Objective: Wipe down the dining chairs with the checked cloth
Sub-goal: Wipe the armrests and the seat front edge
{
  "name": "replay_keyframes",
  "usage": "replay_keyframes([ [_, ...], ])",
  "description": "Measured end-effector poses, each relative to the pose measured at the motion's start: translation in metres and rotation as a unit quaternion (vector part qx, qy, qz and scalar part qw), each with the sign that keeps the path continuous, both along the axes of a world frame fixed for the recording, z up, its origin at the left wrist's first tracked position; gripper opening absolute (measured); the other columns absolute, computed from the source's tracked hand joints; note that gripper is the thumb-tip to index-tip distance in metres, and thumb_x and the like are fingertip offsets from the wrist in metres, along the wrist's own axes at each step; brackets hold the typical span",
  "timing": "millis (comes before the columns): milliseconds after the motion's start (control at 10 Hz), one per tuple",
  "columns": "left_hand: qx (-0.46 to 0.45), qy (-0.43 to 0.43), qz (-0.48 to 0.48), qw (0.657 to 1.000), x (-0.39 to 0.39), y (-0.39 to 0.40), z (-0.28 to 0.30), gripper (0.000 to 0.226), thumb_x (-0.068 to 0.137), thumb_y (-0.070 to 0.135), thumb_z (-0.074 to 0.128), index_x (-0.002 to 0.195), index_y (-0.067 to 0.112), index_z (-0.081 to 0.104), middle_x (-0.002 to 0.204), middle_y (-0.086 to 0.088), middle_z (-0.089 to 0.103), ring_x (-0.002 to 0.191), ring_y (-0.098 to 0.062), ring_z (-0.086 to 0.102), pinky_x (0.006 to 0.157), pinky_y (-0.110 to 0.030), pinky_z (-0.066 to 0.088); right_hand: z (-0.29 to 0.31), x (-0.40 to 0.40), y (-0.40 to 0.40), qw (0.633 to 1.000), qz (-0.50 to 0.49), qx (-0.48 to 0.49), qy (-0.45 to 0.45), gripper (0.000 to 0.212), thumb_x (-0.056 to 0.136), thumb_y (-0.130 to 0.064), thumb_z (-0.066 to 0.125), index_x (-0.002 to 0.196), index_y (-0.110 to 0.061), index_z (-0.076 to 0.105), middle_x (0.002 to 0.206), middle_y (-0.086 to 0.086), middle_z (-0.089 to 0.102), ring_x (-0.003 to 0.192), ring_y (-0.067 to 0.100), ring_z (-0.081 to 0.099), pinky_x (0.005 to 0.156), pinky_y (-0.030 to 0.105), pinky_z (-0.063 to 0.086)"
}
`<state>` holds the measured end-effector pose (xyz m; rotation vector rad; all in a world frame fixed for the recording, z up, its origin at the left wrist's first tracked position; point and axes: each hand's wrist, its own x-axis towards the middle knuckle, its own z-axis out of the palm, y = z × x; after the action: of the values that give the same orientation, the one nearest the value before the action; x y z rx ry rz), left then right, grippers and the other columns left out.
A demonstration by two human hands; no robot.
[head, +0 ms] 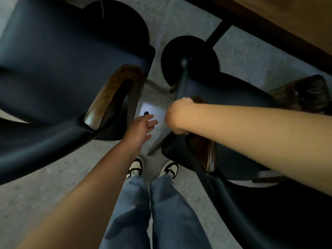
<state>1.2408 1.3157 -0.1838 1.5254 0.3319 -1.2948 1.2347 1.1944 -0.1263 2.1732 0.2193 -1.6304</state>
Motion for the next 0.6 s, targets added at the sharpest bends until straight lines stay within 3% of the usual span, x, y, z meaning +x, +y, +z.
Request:
replay_keyframes([
  [100, 0.0, -0.012, 0.003, 1.0, 0.002, 0.007, -0.008, 0.036, 0.106, 0.031, 0.031, 0.133, 0.018, 0.051, 0.133, -0.005, 0.06, 0.129, -0.019, 0.049, 0.11, -0.042, 0.035, -0.031, 0.002, -0.002, 0.968, -0.241, 0.07, 0.013, 0.023, 0.089, -0.024, 0.058, 0.109, -0.018, 0.065, 0.091, 0.0, 0.06, 0.096, 0.024, 0.057, 0.089, 0.043, 0.05],
  [200, 0.001, -0.022, 0.015, 1.0, 0.006, 0.012, -0.012, 0.032, 0.106, 0.03, 0.031, 0.128, 0.021, 0.052, 0.131, -0.004, 0.061, 0.126, -0.018, 0.051, 0.111, -0.042, 0.036, -0.03, 0.01, -0.014, 0.918, -0.372, 0.137, -0.027, 0.01, 0.086, -0.014, 0.061, 0.093, -0.021, 0.065, 0.09, 0.006, 0.064, 0.088, 0.025, 0.058, 0.083, 0.038, 0.051],
  [300, 0.0, -0.009, 0.019, 1.0, 0.0, 0.004, -0.002, 0.034, 0.105, 0.029, 0.033, 0.132, 0.018, 0.051, 0.13, -0.005, 0.061, 0.125, -0.018, 0.052, 0.109, -0.04, 0.037, 0.005, 0.013, -0.019, 0.957, -0.271, 0.095, -0.026, 0.019, 0.09, -0.02, 0.059, 0.107, -0.018, 0.065, 0.119, 0.01, 0.061, 0.107, 0.031, 0.059, 0.088, 0.038, 0.05],
  [400, -0.013, -0.012, 0.007, 1.0, -0.009, -0.017, 0.016, 0.031, 0.103, 0.029, 0.039, 0.127, 0.018, 0.055, 0.126, -0.003, 0.061, 0.123, -0.016, 0.052, 0.108, -0.039, 0.038, 0.021, -0.015, -0.04, 0.882, -0.357, 0.141, -0.274, 0.024, 0.089, -0.018, 0.053, 0.111, -0.012, 0.061, 0.115, 0.01, 0.055, 0.105, 0.033, 0.055, 0.084, 0.039, 0.049],
  [500, -0.03, -0.046, -0.01, 0.998, -0.016, -0.043, 0.032, 0.023, 0.101, 0.031, 0.044, 0.117, 0.027, 0.059, 0.117, 0.006, 0.061, 0.113, -0.009, 0.054, 0.107, -0.038, 0.04, 0.028, -0.059, -0.047, 0.67, -0.57, 0.202, -0.431, 0.032, 0.094, -0.021, 0.042, 0.123, -0.015, 0.054, 0.118, 0.006, 0.05, 0.106, 0.024, 0.051, 0.093, 0.038, 0.045],
  [600, -0.063, -0.041, -0.01, 0.997, -0.022, -0.067, 0.053, 0.034, 0.095, 0.041, 0.049, 0.125, 0.025, 0.055, 0.117, 0.004, 0.062, 0.108, -0.009, 0.057, 0.097, -0.03, 0.045, 0.02, -0.063, -0.046, 0.42, -0.79, 0.201, -0.399, 0.023, 0.092, -0.022, 0.046, 0.105, -0.014, 0.063, 0.103, 0.005, 0.059, 0.094, 0.02, 0.058, 0.082, 0.032, 0.047],
])
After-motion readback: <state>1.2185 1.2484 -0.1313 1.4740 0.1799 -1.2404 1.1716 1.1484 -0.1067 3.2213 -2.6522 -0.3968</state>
